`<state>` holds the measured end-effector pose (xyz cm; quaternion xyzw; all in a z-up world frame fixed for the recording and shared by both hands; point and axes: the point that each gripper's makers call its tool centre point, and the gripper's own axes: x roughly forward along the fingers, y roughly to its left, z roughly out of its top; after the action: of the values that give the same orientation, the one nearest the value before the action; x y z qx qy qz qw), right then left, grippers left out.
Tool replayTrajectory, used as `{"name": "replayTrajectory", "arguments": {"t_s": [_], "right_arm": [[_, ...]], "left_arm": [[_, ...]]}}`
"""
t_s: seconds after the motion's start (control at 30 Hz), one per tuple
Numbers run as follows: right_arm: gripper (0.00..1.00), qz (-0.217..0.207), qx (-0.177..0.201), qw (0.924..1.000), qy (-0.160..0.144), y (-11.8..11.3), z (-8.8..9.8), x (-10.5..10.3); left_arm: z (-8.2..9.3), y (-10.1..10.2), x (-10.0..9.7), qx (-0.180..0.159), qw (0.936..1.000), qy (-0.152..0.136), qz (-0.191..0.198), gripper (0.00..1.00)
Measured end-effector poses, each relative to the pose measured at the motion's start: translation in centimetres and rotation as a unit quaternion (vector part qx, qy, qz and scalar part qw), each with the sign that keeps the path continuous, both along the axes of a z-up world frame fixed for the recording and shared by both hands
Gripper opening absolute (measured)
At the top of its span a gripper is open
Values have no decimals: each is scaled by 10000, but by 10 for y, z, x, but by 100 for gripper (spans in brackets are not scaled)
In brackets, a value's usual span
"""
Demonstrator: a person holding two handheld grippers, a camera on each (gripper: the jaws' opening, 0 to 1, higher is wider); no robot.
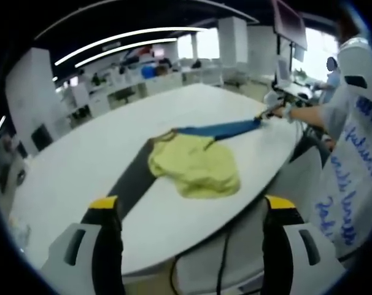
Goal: Fold the garment on the visible template until the final outline fits inside the template.
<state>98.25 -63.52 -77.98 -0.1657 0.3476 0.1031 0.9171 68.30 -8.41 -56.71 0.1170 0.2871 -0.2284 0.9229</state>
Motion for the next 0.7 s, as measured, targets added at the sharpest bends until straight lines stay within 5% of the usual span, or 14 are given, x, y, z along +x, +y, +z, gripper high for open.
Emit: {"name": "replayTrajectory", "arguments": {"t_s": [0.7], "right_arm": [[11, -260, 142, 9993, -248, -24, 16, -1]], "left_arm": [[1, -1, 3, -38, 10000, -27, -42, 90]]}}
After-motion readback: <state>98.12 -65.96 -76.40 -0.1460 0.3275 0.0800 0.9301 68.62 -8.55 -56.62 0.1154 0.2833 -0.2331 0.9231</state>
